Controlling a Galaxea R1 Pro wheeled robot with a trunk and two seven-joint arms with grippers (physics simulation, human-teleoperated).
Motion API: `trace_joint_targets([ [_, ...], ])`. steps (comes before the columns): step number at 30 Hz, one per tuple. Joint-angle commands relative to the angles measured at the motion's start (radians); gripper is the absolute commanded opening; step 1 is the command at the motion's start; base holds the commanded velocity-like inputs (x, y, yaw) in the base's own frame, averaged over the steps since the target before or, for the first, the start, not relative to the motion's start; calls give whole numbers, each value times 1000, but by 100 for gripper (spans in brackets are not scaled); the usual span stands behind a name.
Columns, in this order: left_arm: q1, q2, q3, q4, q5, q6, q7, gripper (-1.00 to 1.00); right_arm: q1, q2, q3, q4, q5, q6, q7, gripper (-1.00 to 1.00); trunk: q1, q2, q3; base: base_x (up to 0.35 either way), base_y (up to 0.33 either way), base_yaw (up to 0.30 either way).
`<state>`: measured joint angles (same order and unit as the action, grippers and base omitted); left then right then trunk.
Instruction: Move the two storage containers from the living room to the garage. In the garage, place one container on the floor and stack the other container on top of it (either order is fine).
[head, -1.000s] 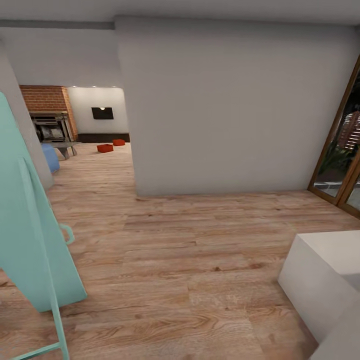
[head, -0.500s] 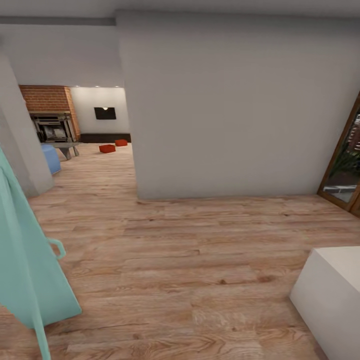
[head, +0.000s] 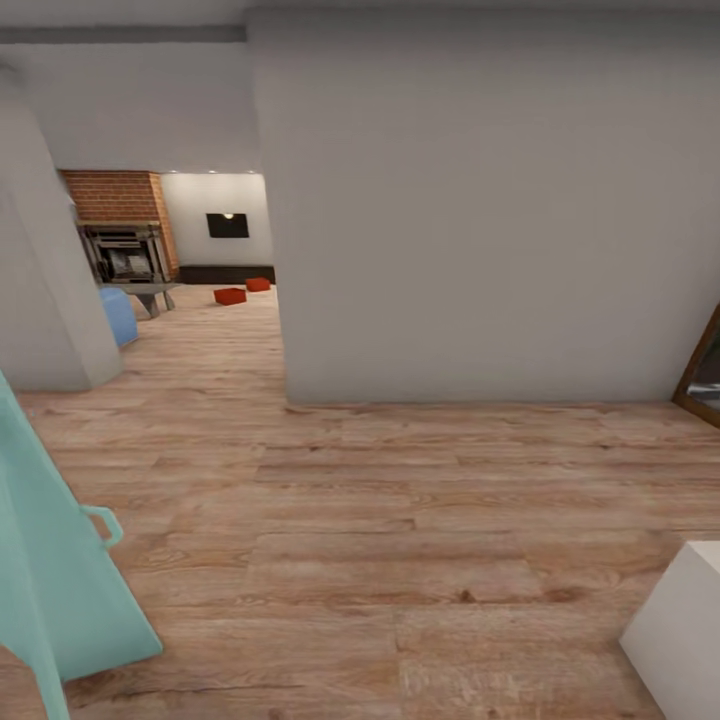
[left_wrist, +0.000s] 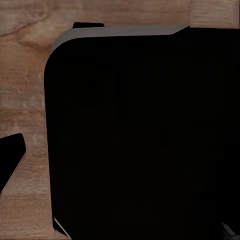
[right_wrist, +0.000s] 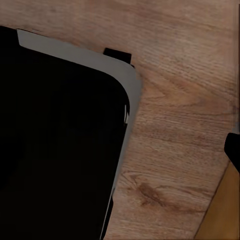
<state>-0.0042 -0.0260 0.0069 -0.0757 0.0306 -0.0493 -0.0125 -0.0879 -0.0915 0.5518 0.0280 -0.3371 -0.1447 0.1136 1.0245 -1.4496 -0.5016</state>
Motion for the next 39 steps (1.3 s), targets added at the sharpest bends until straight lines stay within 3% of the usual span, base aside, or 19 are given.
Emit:
trace_joint_targets([
  [1, 0, 0, 1, 0, 3, -3, -1, 100, -1, 0, 7, 3, -10, -6, 6, 100, 1, 0, -1, 317, 0, 25],
  [39, 0, 0, 1, 0, 3, -5, -1, 100, -1, 0, 7, 3, -13, -7, 6, 100, 1, 0, -1, 317, 0, 34],
])
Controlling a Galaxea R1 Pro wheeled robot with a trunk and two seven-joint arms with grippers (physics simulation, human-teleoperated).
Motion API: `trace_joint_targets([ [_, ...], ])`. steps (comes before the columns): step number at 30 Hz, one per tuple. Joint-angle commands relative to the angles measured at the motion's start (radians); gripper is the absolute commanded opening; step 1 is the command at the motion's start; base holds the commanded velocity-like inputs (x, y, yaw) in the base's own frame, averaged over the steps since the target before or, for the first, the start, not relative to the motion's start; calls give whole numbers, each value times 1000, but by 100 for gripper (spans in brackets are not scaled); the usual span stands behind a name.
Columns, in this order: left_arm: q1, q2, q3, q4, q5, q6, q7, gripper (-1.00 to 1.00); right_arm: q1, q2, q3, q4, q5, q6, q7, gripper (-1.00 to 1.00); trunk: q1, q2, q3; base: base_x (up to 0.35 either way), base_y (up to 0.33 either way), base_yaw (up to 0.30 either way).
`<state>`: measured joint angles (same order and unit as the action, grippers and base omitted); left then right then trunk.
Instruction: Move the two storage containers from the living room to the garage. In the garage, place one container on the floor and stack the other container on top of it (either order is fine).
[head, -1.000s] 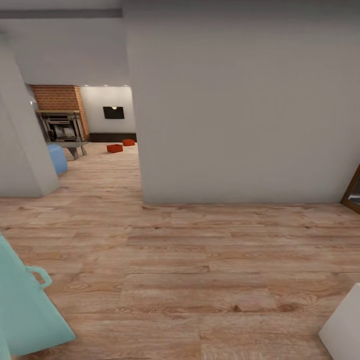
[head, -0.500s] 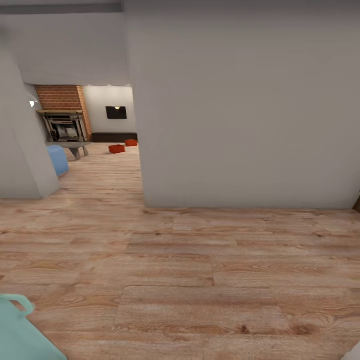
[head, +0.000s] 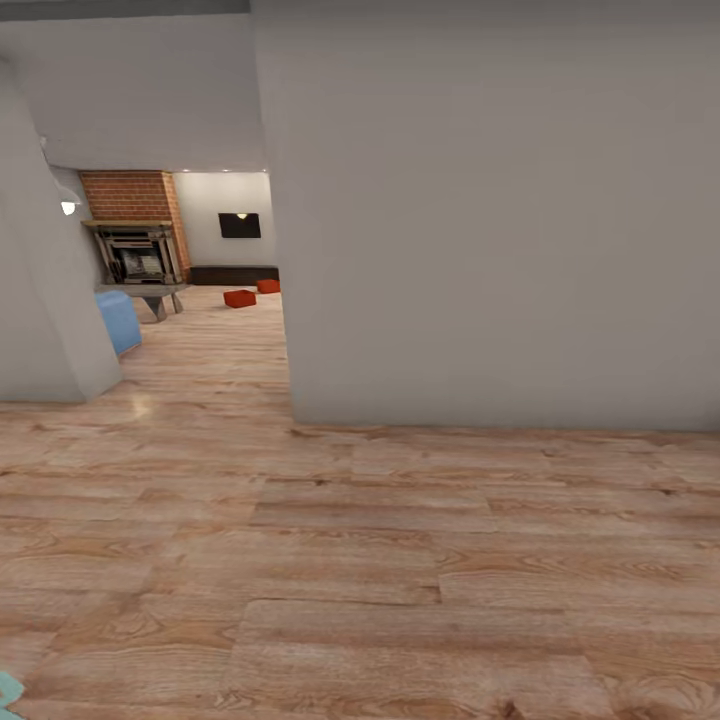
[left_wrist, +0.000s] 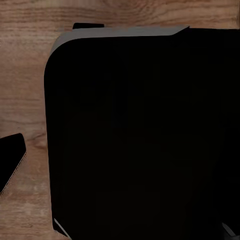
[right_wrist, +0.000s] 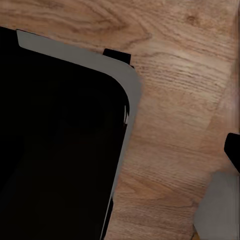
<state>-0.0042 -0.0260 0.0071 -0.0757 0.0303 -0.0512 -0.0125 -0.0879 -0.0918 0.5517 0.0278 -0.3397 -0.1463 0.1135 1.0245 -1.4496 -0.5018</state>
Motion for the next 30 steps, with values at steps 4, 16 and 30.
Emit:
trace_joint_targets([
  [4, 0, 0, 1, 1, 3, -4, -1, 100, -1, 1, 7, 3, -10, -6, 6, 100, 1, 0, -1, 317, 0, 0],
  [16, 0, 0, 2, 1, 3, -5, -1, 100, -1, 8, 15, -4, 4, -9, 5, 100, 1, 0, -1, 317, 0, 0],
  [30, 0, 0, 3, 1, 0, -9, -1, 100, -1, 9, 13, -12, 2, -10, 3, 100, 1, 0, -2, 317, 0, 4],
])
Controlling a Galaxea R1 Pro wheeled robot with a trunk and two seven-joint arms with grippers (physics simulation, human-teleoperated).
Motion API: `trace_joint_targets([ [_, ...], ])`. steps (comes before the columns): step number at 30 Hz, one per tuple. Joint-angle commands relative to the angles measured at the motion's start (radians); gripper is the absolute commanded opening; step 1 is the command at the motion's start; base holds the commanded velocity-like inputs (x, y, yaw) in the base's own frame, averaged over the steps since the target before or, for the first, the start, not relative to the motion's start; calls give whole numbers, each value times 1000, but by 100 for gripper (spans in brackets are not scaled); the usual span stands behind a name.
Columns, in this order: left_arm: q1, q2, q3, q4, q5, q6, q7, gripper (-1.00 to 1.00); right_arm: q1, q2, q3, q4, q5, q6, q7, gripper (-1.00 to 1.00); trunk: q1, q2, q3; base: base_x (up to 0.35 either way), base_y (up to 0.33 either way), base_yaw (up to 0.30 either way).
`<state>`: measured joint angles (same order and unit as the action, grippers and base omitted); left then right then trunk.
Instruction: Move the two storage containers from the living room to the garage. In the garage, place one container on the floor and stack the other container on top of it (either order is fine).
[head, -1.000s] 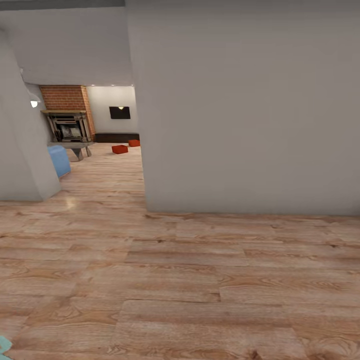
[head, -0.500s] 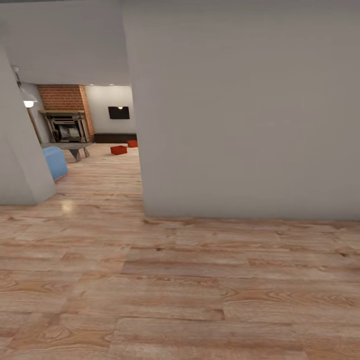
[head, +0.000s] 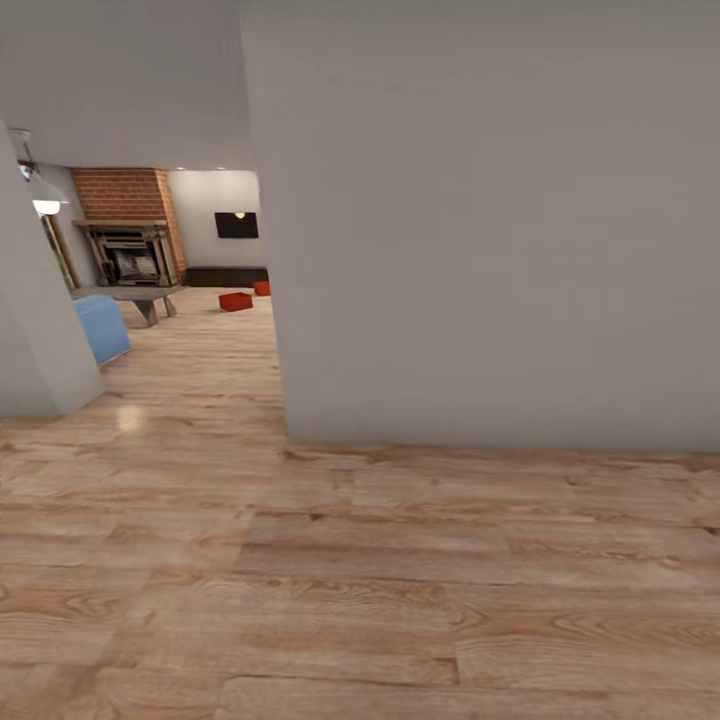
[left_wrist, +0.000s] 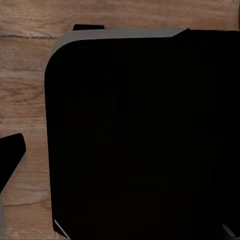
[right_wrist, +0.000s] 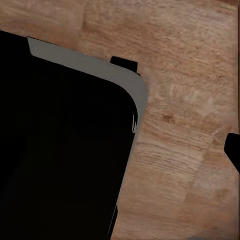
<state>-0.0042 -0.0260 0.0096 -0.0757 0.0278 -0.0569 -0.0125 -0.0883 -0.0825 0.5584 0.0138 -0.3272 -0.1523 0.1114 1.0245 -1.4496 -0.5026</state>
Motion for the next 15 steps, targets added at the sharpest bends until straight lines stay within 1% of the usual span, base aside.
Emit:
trace_joint_targets([
  [1, 0, 0, 0, 0, 3, -3, -1, 100, -1, 0, 7, 2, -10, -4, 5, 100, 1, 0, -2, 317, 0, 106],
  [9, 0, 0, 1, 0, 3, -3, -1, 100, -1, 0, 5, 1, -19, -4, 5, 100, 1, 0, -2, 317, 0, 233],
  [11, 0, 0, 1, 0, 3, -3, -1, 100, -1, 0, 5, 1, -20, -4, 5, 100, 1, 0, -2, 317, 0, 114],
  [15, 0, 0, 1, 0, 3, -3, -1, 100, -1, 1, 5, 1, -23, -2, 5, 100, 1, 0, -2, 317, 0, 23],
])
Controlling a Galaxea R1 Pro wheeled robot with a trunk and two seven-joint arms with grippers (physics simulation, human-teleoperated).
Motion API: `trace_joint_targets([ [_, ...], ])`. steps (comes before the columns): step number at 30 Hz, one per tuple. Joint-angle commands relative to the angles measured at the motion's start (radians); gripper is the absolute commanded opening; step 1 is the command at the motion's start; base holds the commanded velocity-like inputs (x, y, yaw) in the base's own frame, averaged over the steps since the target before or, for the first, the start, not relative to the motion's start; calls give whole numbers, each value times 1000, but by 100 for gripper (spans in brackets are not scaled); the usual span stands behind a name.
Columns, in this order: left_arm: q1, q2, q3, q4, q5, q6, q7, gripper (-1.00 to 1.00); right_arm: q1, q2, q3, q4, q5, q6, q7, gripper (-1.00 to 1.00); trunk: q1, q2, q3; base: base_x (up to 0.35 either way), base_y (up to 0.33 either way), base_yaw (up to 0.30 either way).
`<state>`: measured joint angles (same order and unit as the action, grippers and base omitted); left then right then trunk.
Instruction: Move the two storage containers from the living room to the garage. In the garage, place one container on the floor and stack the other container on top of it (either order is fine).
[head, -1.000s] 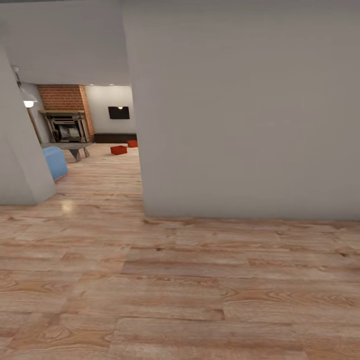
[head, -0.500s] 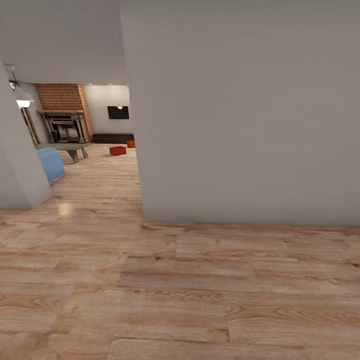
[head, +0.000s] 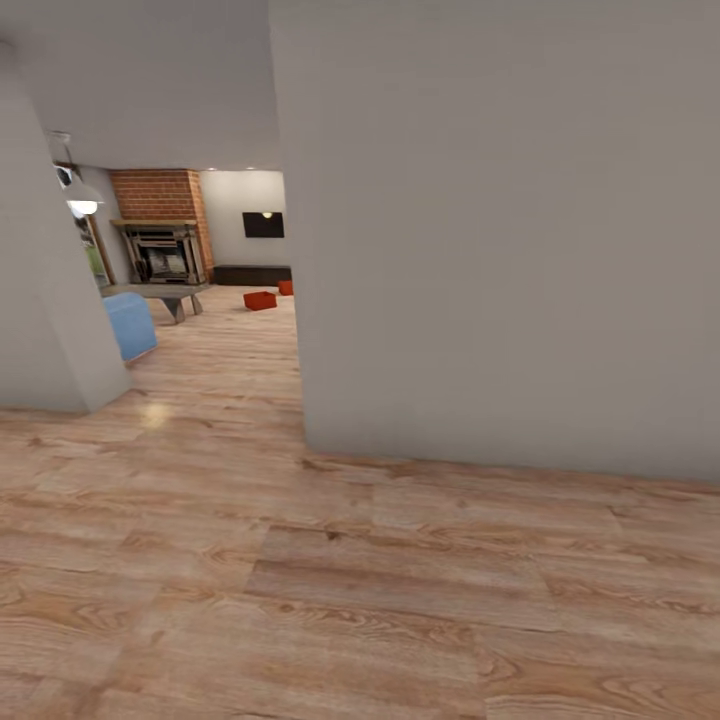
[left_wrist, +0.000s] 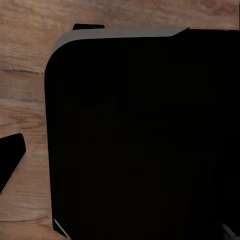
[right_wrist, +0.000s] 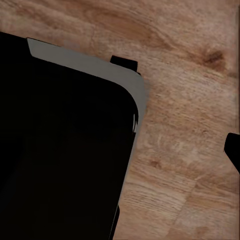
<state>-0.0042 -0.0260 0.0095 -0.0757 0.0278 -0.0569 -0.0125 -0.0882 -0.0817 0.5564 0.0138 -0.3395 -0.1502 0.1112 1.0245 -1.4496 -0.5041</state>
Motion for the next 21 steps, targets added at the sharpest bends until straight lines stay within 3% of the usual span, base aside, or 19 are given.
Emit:
trace_joint_targets([
  [1, 0, 0, 0, 1, 3, -3, -1, 100, -1, 0, 7, 2, -11, -4, 5, 100, 1, 0, -1, 317, 0, 9],
  [13, 0, -2, 1, 1, 3, -3, -1, 100, -1, 0, 7, 2, -11, -4, 5, 100, 1, 0, -1, 317, 0, 206],
  [21, 0, 0, 2, 1, 4, -1, -1, 100, -1, -1, 7, 2, -6, -1, 6, 100, 1, 0, -1, 317, 0, 29],
])
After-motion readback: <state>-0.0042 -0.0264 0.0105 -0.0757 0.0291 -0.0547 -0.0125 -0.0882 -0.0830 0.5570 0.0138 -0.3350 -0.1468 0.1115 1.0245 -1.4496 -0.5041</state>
